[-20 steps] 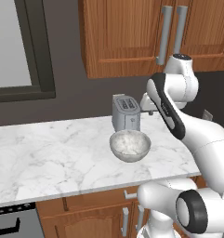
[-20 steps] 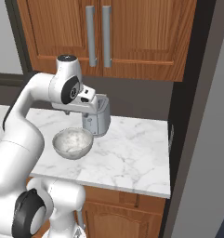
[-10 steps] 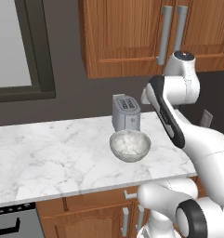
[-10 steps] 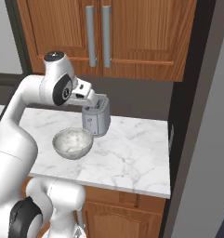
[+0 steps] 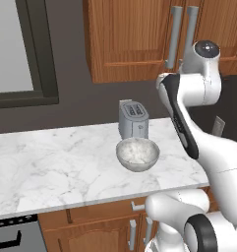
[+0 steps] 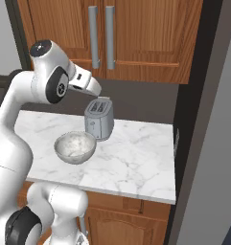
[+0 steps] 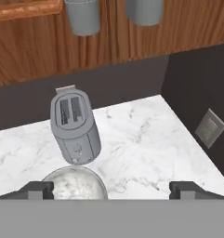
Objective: Open the cabinet and setup a tea strainer by placing it in the bowl upright.
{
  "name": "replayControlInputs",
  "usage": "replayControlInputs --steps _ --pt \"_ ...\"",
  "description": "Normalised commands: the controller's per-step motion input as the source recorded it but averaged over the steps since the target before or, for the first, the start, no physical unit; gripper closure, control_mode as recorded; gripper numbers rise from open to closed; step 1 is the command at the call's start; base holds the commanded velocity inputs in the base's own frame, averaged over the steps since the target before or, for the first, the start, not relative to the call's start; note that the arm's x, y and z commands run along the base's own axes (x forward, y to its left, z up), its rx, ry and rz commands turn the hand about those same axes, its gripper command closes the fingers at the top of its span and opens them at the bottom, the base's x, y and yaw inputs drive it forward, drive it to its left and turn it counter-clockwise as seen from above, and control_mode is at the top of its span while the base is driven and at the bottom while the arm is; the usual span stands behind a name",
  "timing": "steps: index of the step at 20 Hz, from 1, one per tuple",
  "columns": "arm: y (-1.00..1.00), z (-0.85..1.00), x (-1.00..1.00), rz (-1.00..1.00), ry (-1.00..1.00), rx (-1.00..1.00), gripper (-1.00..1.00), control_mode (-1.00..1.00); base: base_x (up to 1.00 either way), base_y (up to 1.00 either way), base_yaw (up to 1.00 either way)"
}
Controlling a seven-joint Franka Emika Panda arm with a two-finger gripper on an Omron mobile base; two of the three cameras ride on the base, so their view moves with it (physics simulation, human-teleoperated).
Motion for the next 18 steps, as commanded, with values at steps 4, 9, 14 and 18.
replayControlInputs --steps 4,9,14,18 --pt "-0.02 0.78 0.00 0.04 -0.11 0.05 -1.00 -1.00 0.00 0.00 0.00" --pt "-0.17 0.56 0.00 0.14 -0.01 0.10 -1.00 -1.00 0.00 0.00 0.00" --pt "-0.03 0.30 0.01 0.00 -0.11 -0.07 -1.00 -1.00 0.00 0.00 0.00" --pt "0.00 0.24 0.02 0.00 -0.25 -0.13 -1.00 -1.00 0.00 0.00 0.00"
